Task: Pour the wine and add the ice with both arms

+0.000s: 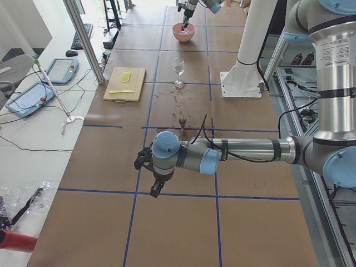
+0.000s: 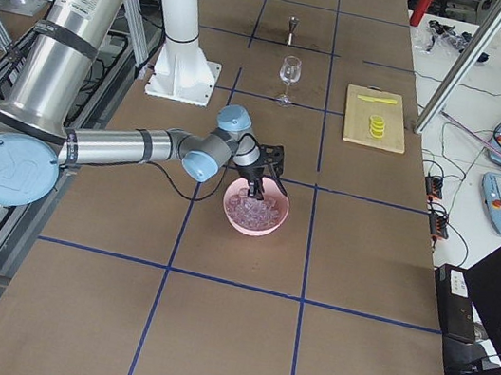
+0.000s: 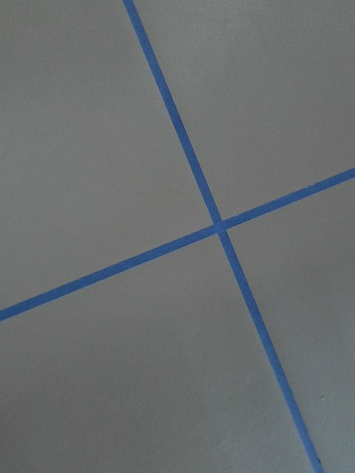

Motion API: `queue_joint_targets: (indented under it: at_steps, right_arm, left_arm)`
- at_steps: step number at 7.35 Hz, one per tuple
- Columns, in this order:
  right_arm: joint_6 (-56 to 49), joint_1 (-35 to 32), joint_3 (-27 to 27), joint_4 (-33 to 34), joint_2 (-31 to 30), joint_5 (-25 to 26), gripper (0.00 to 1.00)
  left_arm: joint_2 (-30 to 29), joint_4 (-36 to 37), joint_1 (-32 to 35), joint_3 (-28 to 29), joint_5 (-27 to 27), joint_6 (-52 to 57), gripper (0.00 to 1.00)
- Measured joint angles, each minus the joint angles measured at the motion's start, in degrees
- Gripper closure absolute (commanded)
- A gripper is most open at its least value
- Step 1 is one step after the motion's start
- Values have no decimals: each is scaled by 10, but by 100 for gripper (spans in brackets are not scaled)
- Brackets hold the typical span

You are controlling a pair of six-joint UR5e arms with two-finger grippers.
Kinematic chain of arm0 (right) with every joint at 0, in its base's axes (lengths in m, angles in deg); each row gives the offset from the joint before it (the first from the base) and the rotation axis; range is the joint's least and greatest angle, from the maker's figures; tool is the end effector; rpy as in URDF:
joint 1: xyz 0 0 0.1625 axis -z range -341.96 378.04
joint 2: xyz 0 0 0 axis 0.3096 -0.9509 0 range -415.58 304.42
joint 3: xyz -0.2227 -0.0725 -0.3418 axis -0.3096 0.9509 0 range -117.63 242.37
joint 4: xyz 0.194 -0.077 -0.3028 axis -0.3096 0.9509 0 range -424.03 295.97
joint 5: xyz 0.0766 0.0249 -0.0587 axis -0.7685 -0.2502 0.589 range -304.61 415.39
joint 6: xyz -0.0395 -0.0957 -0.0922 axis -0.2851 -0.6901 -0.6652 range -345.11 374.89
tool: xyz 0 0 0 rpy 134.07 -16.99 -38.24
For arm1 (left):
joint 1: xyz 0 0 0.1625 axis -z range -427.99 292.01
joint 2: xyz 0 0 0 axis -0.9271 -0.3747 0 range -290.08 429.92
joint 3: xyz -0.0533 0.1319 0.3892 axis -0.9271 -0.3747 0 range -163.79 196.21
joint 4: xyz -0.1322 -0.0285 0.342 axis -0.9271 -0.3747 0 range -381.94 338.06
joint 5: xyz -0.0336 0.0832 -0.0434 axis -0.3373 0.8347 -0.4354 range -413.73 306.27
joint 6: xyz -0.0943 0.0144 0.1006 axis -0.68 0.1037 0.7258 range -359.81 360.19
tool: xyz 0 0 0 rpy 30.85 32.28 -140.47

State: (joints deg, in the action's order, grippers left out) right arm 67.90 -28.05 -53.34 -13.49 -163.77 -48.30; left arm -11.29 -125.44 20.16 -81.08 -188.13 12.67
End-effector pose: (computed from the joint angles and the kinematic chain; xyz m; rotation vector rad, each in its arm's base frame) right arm -0.1890 -0.3413 0.5303 0.3722 -0.7600 0.0511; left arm -0.0234 -0.3984 0.6571 0.2705 0.7535 0.3178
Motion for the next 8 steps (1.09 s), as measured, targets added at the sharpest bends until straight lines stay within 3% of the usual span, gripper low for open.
queue_joint_targets:
  at_steps: [3, 6, 8]
  right_arm:
    - [0, -42, -78, 116, 73, -57, 100]
    - [14, -26, -106, 356, 288, -71, 100]
    - [61, 27, -106, 493, 436, -45, 100]
  left_arm:
    - [1, -3, 0, 1, 0, 0, 0]
    - [2, -5, 0, 0, 0, 1, 0]
    - [1, -5, 0, -2, 0, 1, 0]
